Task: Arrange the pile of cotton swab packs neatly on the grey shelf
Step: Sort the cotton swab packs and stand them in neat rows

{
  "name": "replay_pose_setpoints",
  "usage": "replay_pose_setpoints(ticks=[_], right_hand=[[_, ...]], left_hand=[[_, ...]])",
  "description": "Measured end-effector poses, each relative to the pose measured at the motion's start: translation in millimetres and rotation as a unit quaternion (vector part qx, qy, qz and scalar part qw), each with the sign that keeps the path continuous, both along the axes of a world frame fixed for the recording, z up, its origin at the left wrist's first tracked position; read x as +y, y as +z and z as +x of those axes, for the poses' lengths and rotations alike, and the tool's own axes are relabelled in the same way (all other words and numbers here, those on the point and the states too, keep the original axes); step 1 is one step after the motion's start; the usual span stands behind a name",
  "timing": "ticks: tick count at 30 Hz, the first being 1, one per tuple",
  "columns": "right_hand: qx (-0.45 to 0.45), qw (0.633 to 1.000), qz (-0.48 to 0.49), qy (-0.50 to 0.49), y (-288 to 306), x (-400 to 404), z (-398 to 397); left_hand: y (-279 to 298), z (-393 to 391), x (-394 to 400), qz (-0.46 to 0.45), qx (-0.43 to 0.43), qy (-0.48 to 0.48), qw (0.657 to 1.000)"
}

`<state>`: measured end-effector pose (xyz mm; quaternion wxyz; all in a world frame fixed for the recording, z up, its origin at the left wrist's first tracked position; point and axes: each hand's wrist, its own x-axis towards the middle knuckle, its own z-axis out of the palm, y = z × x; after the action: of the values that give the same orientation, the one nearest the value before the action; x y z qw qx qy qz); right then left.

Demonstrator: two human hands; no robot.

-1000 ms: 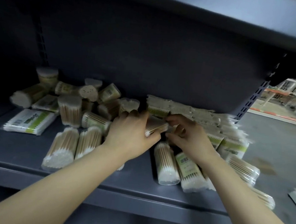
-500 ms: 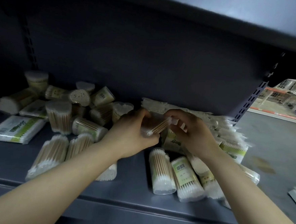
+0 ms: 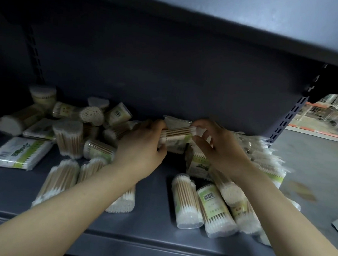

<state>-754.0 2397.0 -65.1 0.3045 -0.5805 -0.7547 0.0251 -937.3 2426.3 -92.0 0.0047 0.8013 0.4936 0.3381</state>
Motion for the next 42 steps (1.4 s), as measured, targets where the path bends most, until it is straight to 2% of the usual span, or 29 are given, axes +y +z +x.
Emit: replay_pose_setpoints(ticks=[6, 10, 18, 24, 32, 42], right_hand=[[0.056, 0.998, -0.002, 0.006, 3, 3, -3], [0.060, 0.997, -0.053, -0.012, -2, 5, 2], [0.123, 0.989, -0.080, -0.018, -8, 9, 8], [0.101, 0.993, -0.048, -0.026, -7, 13, 9], [0.055, 0.998, -0.005, -0.040, -3, 21, 1], [0.029, 0.999, -0.002, -0.026, -4, 29, -3]], left_hand=[[-3, 1, 1, -0.023, -0.060, -0.026, 0.998], [-5, 1, 2, -0.055, -0.120, -0.026, 0.991], [-11, 2, 5, -0.162, -0.197, -0.042, 0.966], [-17, 4, 9, -0.175, -0.101, -0.025, 0.979], [-15, 9, 7, -0.177, -0.089, -0.030, 0.980], [-16, 9, 10, -0.183, -0.116, -0.040, 0.975]])
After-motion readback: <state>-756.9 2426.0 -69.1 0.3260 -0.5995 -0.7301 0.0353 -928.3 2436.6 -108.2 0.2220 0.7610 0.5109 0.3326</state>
